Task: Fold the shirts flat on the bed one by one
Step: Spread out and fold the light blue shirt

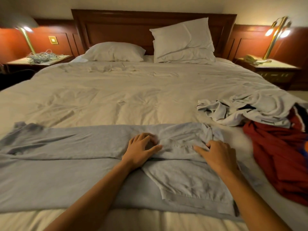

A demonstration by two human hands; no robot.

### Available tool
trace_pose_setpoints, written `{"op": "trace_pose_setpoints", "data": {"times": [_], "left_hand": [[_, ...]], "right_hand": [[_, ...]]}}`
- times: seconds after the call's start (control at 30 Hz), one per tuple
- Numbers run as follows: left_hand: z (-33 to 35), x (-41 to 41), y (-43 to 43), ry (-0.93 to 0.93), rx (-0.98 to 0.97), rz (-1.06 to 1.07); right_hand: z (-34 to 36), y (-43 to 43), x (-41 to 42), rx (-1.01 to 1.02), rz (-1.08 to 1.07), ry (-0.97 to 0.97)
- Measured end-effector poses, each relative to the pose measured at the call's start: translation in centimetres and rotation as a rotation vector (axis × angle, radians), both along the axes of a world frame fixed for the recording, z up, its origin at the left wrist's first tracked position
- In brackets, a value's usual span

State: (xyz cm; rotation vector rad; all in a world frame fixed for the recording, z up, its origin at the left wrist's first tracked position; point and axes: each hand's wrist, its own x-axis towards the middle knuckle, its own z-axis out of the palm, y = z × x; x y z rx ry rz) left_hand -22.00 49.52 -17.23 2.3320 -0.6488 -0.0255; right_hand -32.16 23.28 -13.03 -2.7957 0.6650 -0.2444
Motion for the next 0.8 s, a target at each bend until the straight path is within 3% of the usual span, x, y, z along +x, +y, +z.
{"op": "trace_pose_setpoints", "data": {"times": [0.1,0.27,0.33,0.4,0.5,0.7,0.8], "left_hand": [[1.2,-0.8,0.0,0.09,-0.076,-0.022],[4.8,-0.7,-0.8,0.403,-0.362,-0.009],[5.8,-0.3,-0.8,0.564,-0.475,-0.023],[6.1,-0.2,-0.5,0.652,-0.419,-0.071],[5.3,0.0,-0.3,0.587,-0.292,-0.135],[4.2,0.9,-0.5,0.454,-0.618,-0.106],[4.5,1.0,-0.6,0.553,-0.513,-0.156]], "right_hand": [[0.4,-0.1,-0.3,0.116,0.043,-0.089],[1.4,-0.3,1.5,0.498,0.116,-0.419],[1.6,-0.5,2.9,0.57,0.086,-0.422],[1.1,-1.0,3.7,0.636,0.056,-0.354],[-0.1,-1.3,3.8,0.66,0.085,-0.264],[-1.0,-1.8,3.5,0.677,0.141,-0.426],[-0.6,-1.7,3.8,0.671,0.191,-0.471]]}}
